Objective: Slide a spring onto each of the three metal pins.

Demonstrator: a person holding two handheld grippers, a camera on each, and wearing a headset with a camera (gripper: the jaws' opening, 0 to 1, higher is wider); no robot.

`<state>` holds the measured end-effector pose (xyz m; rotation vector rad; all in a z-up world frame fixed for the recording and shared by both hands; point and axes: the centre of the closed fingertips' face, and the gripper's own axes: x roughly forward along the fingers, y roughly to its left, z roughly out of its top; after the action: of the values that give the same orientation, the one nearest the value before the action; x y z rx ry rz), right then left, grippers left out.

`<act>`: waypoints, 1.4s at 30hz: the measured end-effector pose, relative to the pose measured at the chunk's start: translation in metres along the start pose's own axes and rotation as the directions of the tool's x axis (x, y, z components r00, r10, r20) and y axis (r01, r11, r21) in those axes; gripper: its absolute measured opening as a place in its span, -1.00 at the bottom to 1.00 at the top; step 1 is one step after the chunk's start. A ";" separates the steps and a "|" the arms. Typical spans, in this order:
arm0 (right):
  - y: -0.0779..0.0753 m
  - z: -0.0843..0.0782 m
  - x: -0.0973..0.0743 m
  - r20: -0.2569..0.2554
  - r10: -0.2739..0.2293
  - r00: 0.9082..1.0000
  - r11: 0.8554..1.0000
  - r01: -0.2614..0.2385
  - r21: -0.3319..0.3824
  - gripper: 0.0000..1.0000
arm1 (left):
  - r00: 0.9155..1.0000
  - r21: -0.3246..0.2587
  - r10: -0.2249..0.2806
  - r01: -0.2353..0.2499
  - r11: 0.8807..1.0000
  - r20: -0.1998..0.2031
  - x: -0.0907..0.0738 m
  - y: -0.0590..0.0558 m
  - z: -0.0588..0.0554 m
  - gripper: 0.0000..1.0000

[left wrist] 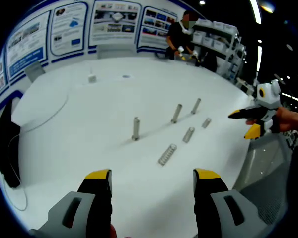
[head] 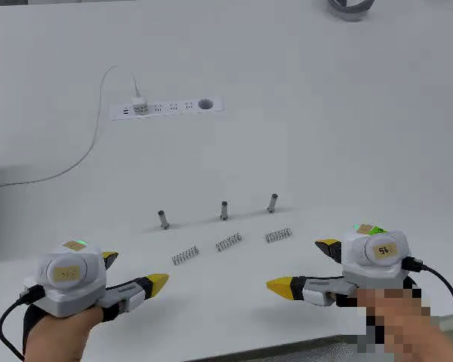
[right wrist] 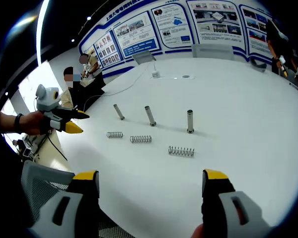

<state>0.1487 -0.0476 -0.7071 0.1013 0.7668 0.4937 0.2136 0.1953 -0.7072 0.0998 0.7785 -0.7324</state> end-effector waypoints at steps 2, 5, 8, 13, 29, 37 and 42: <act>0.000 -0.001 0.000 -0.002 0.000 1.000 1.000 0.000 0.001 0.73 | 1.000 0.009 -0.005 0.005 1.000 0.000 0.001 -0.001 0.001 0.37; 0.001 -0.002 -0.001 -0.004 -0.001 1.000 1.000 0.001 0.000 0.74 | 1.000 0.026 -0.015 0.015 1.000 -0.001 0.002 -0.004 0.003 0.40; 0.001 -0.001 -0.002 -0.004 -0.002 1.000 1.000 0.002 0.000 0.74 | 1.000 0.049 -0.028 0.029 0.998 -0.014 0.004 -0.007 0.003 0.43; 0.000 -0.001 -0.002 -0.003 -0.006 1.000 1.000 0.006 0.001 0.74 | 0.998 0.082 -0.043 0.046 0.996 -0.034 0.007 -0.010 0.003 0.46; 0.000 -0.002 -0.003 0.001 -0.006 1.000 1.000 0.006 0.007 0.74 | 0.995 0.148 -0.081 0.090 0.985 -0.066 0.023 -0.018 0.008 0.43; -0.001 -0.002 -0.004 0.003 -0.009 1.000 1.000 0.009 0.010 0.74 | 0.988 0.167 -0.116 0.131 0.977 -0.098 0.036 -0.026 0.005 0.44; 0.002 -0.003 -0.005 0.000 -0.008 1.000 1.000 0.008 0.011 0.74 | 0.985 0.171 -0.133 0.151 0.974 -0.110 0.044 -0.030 0.005 0.43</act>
<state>0.1434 -0.0485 -0.7056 0.1086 0.7694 0.4823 0.2183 0.1461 -0.7275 0.2456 0.8178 -0.9392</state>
